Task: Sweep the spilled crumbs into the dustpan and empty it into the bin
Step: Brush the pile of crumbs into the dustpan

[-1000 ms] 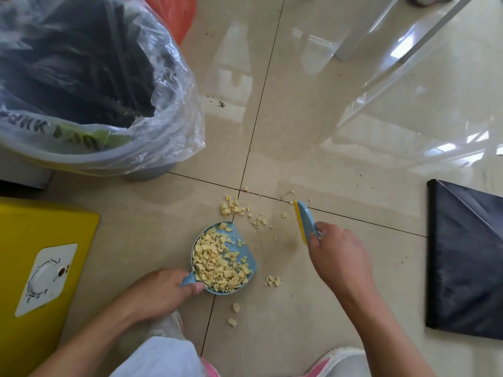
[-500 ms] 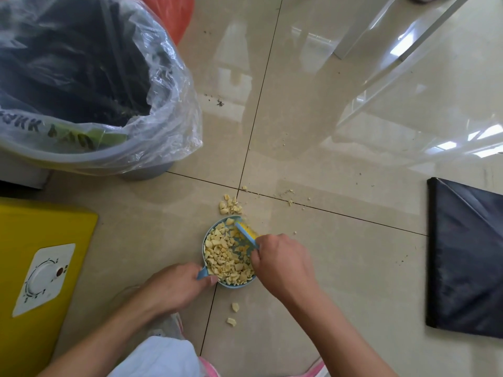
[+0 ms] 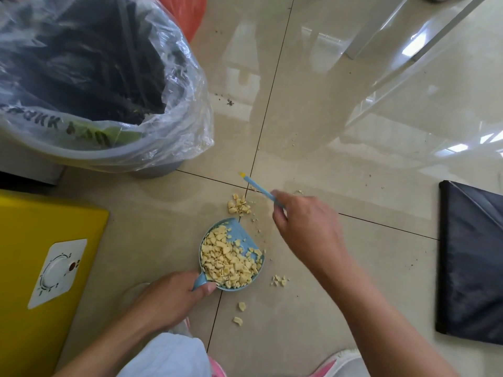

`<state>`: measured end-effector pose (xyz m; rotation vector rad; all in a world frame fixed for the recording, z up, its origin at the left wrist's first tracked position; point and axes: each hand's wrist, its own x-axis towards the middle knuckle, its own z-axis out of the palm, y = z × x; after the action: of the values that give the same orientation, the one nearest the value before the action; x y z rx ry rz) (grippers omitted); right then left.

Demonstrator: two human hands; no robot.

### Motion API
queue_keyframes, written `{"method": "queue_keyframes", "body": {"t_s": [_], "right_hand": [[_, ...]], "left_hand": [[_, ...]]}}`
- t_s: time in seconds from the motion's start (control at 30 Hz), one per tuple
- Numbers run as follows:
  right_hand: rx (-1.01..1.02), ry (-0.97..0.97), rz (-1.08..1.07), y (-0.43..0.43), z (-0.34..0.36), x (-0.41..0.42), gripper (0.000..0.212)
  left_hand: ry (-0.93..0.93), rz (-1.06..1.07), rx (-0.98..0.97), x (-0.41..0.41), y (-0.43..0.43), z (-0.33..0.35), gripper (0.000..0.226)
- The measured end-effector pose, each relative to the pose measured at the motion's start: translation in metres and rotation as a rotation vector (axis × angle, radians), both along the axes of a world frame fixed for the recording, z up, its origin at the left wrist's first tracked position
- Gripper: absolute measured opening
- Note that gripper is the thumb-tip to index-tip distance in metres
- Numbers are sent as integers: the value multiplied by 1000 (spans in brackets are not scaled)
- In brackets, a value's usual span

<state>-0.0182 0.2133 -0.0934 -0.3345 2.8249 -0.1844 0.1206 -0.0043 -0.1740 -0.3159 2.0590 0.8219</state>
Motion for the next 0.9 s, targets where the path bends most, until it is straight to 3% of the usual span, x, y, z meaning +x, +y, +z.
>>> {"method": "queue_keyframes", "body": {"t_s": [0.13,0.27,0.37,0.47,0.63,0.77,0.9], "right_hand": [[104,90,62,-10,-32,-38,27],[211,9,198,-22,-57,-29,7],[218,-42,363,-24,-61,-4,18],[239,-112,462,-8,-57,6,11],[313,-149,554,40,-51,12,19],[320,-109,546,61,-44,17,17],[234,48,336,72,-27,-6,19]], "left_hand": [[0,48,9,4,-4,0,56],[20,43,-13,8,-11,4,51],[26,48,8,11,-24,8,46],[-2,43,30,16,-36,14,46],[16,51,49,25,-53,16,92],[67,69,80,23,-49,23,83],[96,79,96,20,-47,27,72]]}}
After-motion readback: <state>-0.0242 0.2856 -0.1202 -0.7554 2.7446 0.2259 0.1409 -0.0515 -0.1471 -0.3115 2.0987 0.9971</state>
